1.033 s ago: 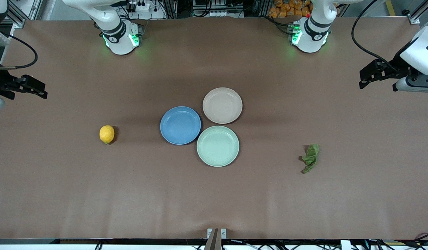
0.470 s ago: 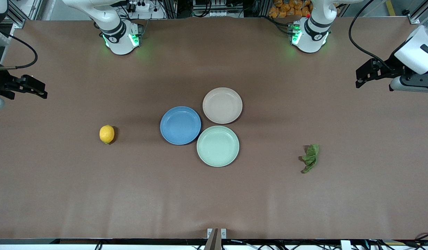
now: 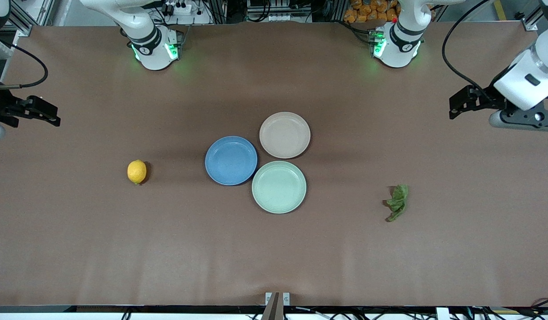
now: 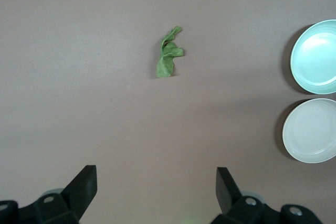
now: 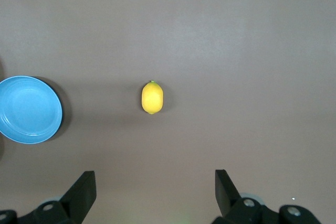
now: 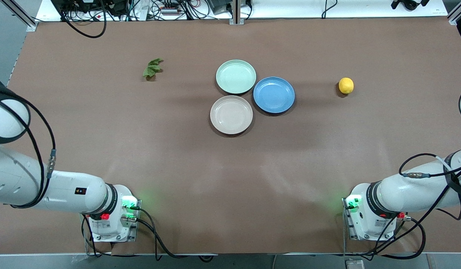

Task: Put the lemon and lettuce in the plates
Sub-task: 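Move the right gripper to the lemon while the left gripper reaches the lettuce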

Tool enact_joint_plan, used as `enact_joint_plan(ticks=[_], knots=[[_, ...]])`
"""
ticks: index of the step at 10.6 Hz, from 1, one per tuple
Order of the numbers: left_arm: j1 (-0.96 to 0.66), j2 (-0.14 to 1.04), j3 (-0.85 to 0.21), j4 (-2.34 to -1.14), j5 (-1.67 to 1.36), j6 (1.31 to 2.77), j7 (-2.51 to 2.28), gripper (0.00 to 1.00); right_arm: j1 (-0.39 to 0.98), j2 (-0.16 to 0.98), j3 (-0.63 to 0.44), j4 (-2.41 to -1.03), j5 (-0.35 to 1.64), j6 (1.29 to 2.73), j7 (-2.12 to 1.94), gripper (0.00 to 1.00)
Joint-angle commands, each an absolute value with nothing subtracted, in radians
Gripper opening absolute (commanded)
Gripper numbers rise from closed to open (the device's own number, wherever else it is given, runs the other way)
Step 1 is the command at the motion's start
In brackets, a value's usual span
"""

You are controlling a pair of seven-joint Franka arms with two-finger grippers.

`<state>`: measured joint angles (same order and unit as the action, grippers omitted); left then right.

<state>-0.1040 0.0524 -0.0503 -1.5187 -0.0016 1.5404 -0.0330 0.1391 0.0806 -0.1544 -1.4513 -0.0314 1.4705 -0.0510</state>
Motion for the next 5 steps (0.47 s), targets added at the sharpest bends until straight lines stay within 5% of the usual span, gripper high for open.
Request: enact_joint_plan(ticks=[1,5], knots=[[-0.103,0.081,-0.054,-1.505,-0.020,1.558,-0.043,1.00,0.132,0.058,-0.146,-1.463,-0.040,1.474,-0.046,1.00],[-0.104,0.129,-0.054,-1.505,-0.015,1.630,-0.051,1.00,0.130,0.061,-0.143,-1.480,-0.035,1.506,-0.046,1.00]])
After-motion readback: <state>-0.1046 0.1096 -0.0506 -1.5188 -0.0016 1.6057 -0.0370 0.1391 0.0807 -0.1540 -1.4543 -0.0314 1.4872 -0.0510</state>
